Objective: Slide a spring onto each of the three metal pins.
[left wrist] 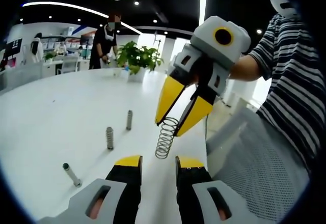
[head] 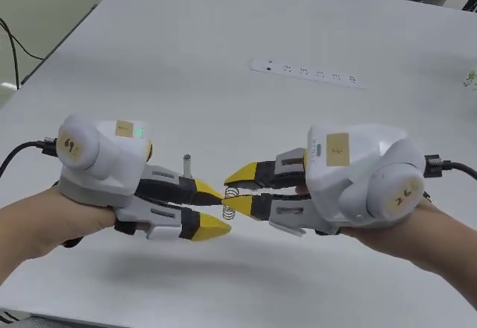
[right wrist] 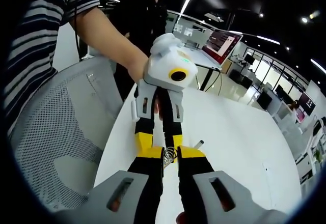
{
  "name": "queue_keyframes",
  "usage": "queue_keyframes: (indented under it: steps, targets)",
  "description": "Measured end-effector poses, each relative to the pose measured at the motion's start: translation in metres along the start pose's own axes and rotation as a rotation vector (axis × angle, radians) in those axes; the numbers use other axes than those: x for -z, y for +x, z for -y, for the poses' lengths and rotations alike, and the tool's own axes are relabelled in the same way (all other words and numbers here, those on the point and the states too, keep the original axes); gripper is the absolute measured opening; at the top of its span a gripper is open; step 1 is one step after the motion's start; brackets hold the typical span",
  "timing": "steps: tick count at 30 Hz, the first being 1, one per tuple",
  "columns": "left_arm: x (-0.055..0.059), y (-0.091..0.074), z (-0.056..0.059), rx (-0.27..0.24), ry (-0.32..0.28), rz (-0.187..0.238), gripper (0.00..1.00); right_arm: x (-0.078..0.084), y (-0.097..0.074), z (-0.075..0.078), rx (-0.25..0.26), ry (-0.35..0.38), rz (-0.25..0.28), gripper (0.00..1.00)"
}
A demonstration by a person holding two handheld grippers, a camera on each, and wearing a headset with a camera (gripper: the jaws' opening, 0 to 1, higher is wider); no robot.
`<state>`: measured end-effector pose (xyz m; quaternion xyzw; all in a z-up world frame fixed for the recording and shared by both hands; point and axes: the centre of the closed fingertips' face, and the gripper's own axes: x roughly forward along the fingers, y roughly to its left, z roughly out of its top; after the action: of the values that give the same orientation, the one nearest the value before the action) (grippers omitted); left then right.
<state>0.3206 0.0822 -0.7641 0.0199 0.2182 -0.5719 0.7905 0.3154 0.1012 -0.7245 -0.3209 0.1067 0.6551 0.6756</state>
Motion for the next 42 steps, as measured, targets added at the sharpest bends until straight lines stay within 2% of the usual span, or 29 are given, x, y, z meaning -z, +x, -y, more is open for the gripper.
queue_keyframes:
  steps: [7, 11, 14, 21, 26, 31, 35, 42]
  targets:
    - [0.006, -0.018, -0.012, -0.065, -0.021, 0.007, 0.29, 0.005, -0.002, 0.007, 0.032, -0.002, -0.012, 0.07]
    - [0.012, -0.029, -0.016, -0.087, -0.03, 0.002, 0.31, 0.007, -0.001, 0.011, 0.058, -0.009, -0.021, 0.07]
    - [0.013, -0.037, -0.019, -0.105, -0.046, 0.015, 0.35, 0.011, -0.001, 0.013, 0.068, 0.001, -0.025, 0.07]
    - [0.02, -0.051, -0.029, -0.163, -0.066, 0.026, 0.5, 0.015, -0.002, 0.016, 0.092, 0.009, -0.027, 0.07]
    - [0.019, -0.06, -0.035, -0.202, -0.072, 0.047, 0.61, 0.017, -0.002, 0.019, 0.103, 0.018, -0.03, 0.07]
    - [0.019, -0.067, -0.037, -0.218, -0.088, 0.066, 0.71, 0.019, -0.001, 0.021, 0.11, 0.024, -0.036, 0.07]
    - [0.021, -0.071, -0.038, -0.229, -0.098, 0.08, 0.86, 0.021, -0.001, 0.023, 0.111, 0.027, -0.044, 0.07]
    - [0.025, -0.077, -0.042, -0.249, -0.097, 0.089, 0.94, 0.024, 0.002, 0.023, 0.105, 0.024, -0.055, 0.07]
